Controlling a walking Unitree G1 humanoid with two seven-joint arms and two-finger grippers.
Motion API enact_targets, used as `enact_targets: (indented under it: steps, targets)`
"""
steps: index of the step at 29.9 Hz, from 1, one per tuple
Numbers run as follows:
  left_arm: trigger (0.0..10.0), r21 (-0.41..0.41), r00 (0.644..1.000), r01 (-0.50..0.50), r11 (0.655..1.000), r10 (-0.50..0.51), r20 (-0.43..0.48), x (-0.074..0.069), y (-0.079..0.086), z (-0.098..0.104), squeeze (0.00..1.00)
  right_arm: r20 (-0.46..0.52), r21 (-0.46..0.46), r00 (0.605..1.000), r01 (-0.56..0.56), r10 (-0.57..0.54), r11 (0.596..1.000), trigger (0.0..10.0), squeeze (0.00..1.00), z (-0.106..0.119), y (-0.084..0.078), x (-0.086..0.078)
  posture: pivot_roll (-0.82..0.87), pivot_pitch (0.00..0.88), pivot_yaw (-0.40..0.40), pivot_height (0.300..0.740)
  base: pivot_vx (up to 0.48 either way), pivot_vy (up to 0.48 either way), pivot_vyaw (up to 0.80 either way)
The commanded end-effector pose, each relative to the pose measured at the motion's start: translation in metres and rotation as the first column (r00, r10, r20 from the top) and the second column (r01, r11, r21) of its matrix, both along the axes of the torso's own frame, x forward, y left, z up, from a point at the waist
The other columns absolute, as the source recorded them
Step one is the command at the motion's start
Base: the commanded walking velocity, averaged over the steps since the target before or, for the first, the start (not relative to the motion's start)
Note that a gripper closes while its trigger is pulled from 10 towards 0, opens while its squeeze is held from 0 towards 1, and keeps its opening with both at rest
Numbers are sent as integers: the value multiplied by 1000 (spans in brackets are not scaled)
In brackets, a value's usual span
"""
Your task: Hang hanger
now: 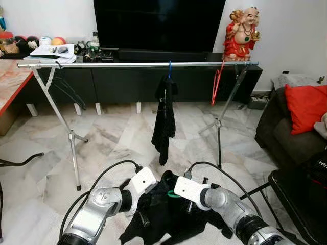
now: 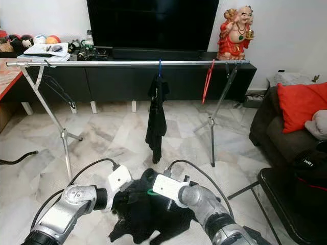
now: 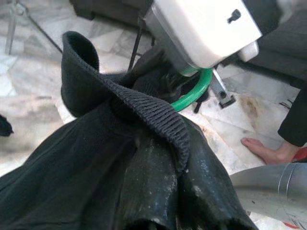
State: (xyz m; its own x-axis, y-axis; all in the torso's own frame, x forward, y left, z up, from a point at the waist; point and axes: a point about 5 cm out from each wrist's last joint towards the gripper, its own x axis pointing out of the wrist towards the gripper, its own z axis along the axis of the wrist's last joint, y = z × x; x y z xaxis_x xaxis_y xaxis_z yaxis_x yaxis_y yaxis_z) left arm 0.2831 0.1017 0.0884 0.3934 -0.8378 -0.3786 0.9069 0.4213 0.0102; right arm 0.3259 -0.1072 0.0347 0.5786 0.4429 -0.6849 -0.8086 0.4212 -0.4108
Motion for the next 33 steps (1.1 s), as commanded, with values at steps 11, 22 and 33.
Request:
enact_targets:
  steps: [11, 22, 33]
  targets:
    - [10000, -9, 999, 10, 1000, -10, -34, -3, -22, -11, 0, 18, 259, 999, -33, 29, 965, 0, 0, 28, 34, 10, 131, 0, -70, 740, 0, 0, 0]
    - [10000, 25, 998, 32, 999, -31, -46, -5, -15, -12, 1000, -11, 292, 1000, 4, -1, 957, 0, 0, 29, 22, 12, 129, 0, -71, 740, 0, 0, 0]
    - [10000, 112, 996, 90, 990, -86, -39, -10, 1, -7, 1000, 0, 220, 1000, 14, -15, 975, 0, 0, 25, 10, 13, 136, 0, -75, 740, 0, 0, 0]
